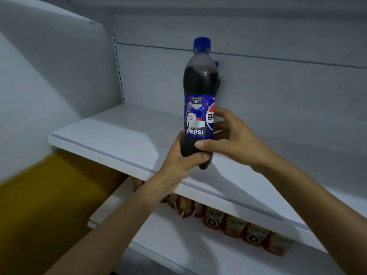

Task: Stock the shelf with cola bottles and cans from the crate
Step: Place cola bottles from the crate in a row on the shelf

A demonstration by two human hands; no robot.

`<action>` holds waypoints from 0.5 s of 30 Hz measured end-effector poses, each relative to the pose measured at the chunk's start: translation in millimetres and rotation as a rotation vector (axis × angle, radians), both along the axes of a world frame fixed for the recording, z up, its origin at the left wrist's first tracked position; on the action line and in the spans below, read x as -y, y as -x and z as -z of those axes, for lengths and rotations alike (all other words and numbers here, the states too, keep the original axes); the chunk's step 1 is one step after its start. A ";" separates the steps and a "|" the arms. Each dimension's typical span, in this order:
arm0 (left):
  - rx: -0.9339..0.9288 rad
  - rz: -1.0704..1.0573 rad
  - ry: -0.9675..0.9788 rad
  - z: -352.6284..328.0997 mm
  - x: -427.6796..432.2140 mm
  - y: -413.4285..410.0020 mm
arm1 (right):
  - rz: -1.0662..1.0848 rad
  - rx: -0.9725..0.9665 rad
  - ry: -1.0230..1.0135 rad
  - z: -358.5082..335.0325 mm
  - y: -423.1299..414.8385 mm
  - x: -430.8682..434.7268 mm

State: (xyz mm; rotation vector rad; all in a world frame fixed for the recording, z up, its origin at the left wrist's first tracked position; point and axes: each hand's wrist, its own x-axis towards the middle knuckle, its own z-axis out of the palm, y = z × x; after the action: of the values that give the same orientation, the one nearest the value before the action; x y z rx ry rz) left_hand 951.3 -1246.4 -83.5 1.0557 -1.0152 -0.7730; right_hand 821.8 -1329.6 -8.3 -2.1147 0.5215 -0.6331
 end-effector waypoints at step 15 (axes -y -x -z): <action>0.531 -0.185 -0.221 -11.2 140.2 -41.4 | 0.448 0.030 0.112 36.3 -18.8 138.3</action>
State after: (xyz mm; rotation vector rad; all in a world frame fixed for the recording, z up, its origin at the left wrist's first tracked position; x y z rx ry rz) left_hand 992.7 -1386.6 -72.3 1.5738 -1.2723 -0.4648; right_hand 840.6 -1467.9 -44.6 -2.0996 0.9764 -0.9613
